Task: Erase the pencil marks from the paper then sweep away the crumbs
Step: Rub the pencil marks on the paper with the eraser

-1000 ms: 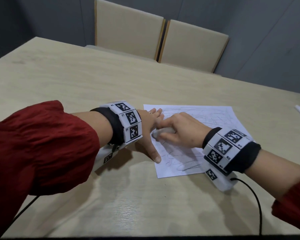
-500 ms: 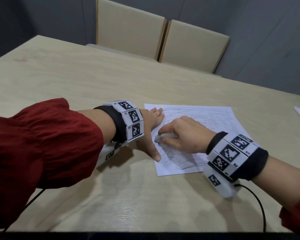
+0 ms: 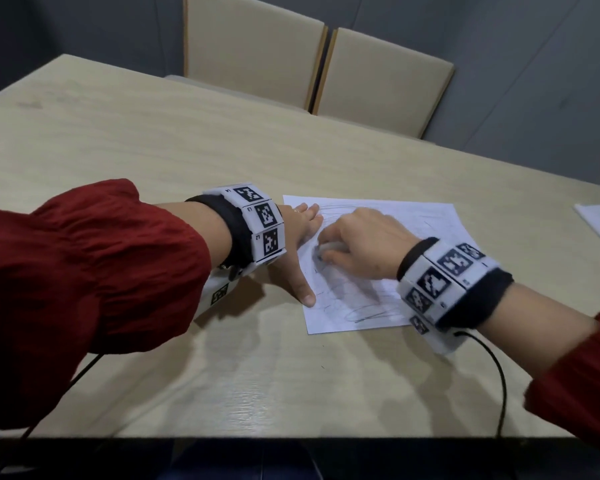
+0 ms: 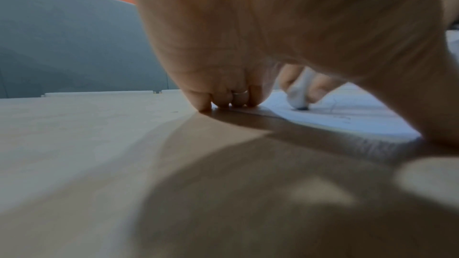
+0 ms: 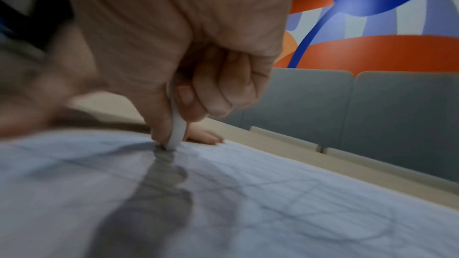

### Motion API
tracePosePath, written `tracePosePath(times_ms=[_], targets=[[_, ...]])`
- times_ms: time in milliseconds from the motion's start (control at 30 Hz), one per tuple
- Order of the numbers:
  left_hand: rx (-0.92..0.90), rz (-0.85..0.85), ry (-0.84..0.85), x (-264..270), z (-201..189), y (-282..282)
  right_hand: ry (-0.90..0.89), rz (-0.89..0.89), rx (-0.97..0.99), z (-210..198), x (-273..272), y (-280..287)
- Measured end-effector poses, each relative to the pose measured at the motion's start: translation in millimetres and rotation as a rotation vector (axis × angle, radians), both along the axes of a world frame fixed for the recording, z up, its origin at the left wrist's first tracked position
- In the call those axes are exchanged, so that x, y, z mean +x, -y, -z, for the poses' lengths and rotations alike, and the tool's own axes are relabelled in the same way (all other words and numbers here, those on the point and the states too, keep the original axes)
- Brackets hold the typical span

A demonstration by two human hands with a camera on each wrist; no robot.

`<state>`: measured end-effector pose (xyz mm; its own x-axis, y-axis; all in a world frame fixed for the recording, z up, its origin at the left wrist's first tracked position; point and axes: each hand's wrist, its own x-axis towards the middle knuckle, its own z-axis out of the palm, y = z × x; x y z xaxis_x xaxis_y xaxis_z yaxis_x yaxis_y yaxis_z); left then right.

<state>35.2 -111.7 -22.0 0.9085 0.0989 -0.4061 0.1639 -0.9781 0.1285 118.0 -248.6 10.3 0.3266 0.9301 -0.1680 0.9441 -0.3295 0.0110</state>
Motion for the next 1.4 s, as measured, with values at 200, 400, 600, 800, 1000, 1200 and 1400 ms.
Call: tracePosePath(times_ms=[200,400,600,800,1000,1200,1400], targets=[[0.006,-0.018,-0.001,-2,-7,5,0.032,0.063,0.004,-3,10,0],[0.009,-0.015,-0.011,-7,-13,9,0.02,-0.038,-0.06,6,-6,13],[0.014,-0.034,0.008,-8,-17,13,0.078,0.056,-0.033,-2,16,0],[0.029,0.021,-0.079,-5,-14,5,0.003,0.095,-0.185,-13,12,16],[0.161,0.059,-0.11,-5,-22,2,-0.12,0.243,-0.119,-8,26,21],[0.24,0.037,0.186,3,-32,6,-0.23,0.241,0.113,-10,32,25],[0.108,0.005,0.124,35,-21,11,-0.12,0.111,0.066,-12,38,12]])
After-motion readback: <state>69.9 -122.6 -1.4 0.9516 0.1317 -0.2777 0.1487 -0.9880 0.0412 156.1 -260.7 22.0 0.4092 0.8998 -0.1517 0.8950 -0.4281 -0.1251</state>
